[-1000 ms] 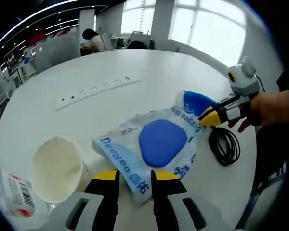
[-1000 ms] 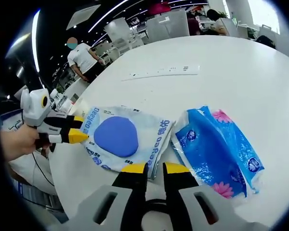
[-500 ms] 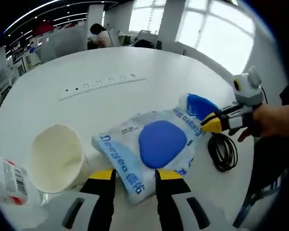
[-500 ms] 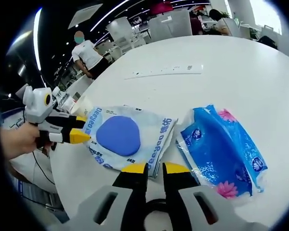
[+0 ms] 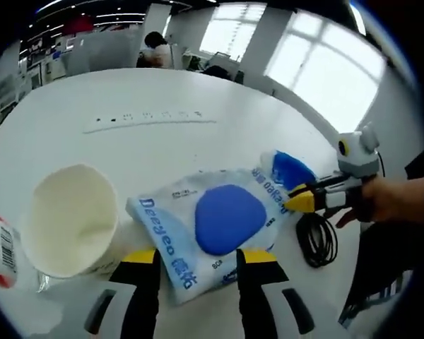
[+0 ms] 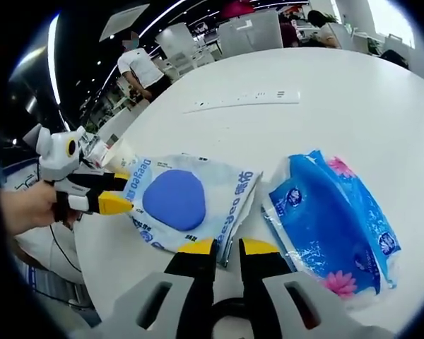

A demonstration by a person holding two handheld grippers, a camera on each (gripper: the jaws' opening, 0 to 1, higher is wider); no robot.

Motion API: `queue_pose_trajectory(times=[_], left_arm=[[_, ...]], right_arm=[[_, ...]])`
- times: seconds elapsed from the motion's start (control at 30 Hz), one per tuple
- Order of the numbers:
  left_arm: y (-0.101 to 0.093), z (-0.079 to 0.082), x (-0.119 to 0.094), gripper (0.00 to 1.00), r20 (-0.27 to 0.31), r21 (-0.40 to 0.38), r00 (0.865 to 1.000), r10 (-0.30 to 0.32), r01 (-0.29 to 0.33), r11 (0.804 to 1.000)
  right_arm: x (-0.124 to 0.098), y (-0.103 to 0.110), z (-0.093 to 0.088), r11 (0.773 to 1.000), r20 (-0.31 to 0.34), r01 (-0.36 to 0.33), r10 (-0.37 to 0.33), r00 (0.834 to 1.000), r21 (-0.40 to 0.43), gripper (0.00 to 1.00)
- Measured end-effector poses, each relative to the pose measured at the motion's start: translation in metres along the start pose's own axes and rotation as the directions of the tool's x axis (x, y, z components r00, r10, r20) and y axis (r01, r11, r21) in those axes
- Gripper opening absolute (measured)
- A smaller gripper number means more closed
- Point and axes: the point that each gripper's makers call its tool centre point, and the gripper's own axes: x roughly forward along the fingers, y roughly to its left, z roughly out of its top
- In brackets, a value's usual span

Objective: Arrange the tabletop items into an orderly group along one side of the table until the central work area is clear of visible clutter.

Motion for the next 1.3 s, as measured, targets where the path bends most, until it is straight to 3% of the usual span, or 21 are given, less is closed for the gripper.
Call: queue_pose_trajectory(times=[0.57, 0.87, 1.07, 1.3], left_arm=[[0.003, 0.002, 0.0, 0.45, 0.043, -0.106, 0.999, -0.014, 0.019, 0.994], [0.002, 0.0, 0.001, 0.44, 0.036, -0.103, 0.999, 0.012, -0.008, 0.995], [0.012, 0.001, -0.002, 0.44, 0.031, -0.088, 0.998, 0.051, -0.048, 0.995], [0.009, -0.002, -0.004, 0.42, 0.021, -0.094, 0.999, 0.048, -0.045, 0.994]], right_arm=[[0.01, 0.006, -0.001, 1.0, -0.033, 0.002, -0.003, 0.999, -0.028, 0.04], [0.008, 0.003, 0.001, 1.0, -0.019, 0.018, -0.018, 1.0, -0.017, 0.01], [0.005, 0.0, 0.0, 0.999, -0.015, 0.037, -0.037, 0.999, -0.003, 0.01], [0.006, -0.004, 0.0, 0.999, -0.011, 0.049, -0.049, 0.999, 0.011, 0.01]])
